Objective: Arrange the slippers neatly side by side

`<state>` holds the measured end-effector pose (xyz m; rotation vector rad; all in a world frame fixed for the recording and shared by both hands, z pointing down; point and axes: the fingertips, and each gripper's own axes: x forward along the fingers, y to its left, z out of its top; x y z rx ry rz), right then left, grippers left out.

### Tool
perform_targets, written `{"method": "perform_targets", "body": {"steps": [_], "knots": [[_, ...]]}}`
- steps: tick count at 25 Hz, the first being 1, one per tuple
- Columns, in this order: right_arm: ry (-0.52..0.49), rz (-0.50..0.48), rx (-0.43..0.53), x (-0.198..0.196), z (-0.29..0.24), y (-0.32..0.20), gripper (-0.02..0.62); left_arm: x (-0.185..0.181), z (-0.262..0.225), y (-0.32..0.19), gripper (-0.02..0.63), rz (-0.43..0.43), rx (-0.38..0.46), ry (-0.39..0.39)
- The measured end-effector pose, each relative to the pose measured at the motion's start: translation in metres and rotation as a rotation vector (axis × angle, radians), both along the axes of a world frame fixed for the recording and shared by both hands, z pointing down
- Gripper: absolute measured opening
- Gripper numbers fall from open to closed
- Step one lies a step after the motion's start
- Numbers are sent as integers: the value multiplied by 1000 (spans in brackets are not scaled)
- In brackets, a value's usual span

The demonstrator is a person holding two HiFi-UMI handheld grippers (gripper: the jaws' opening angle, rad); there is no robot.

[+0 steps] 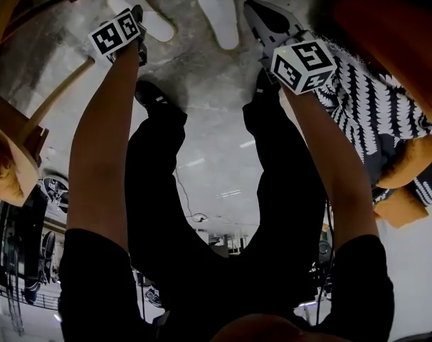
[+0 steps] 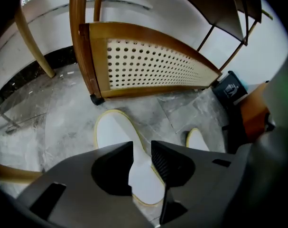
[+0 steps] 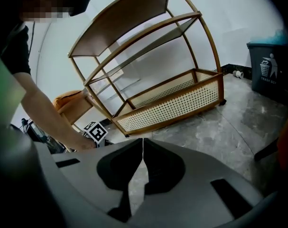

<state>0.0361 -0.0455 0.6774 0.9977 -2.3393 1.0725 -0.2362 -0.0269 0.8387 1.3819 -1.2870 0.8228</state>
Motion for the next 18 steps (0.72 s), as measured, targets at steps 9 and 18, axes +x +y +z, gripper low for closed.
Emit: {"method": "perform_targets", "body": {"steps": [9,18], "knots": [[15,-13,1,15,15,-2,34,-6,17,6,29,-61,-23,-76],[24,2,-29,28,-11,10,34,17,-24,20,21,-143,4,-23]]}}
